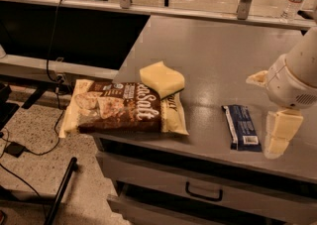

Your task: Pick rxbar blueberry

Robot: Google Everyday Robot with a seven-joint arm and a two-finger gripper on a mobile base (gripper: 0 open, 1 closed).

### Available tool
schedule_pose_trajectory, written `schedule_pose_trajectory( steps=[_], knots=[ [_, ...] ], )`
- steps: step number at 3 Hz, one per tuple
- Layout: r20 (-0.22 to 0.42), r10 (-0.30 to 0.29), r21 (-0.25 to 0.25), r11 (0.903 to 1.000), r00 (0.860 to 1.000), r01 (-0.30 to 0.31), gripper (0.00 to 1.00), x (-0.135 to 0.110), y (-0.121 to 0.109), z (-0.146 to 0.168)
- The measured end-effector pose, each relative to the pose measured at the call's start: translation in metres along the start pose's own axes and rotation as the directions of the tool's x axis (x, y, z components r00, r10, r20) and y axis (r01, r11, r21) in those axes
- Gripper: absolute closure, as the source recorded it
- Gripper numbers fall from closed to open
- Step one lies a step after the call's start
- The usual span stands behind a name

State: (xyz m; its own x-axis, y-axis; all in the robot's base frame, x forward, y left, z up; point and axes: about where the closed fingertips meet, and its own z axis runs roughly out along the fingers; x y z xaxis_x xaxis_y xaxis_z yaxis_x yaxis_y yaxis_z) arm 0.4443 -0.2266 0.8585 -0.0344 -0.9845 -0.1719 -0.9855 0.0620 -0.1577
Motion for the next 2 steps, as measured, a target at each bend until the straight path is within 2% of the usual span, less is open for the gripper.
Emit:
schedule_pose_trajectory(
  steps=[2],
  knots=[
    [-0.031,-0.057,-0.062,0.9966,0.998,0.055,0.00,-0.006,0.013,0.028]
  ],
)
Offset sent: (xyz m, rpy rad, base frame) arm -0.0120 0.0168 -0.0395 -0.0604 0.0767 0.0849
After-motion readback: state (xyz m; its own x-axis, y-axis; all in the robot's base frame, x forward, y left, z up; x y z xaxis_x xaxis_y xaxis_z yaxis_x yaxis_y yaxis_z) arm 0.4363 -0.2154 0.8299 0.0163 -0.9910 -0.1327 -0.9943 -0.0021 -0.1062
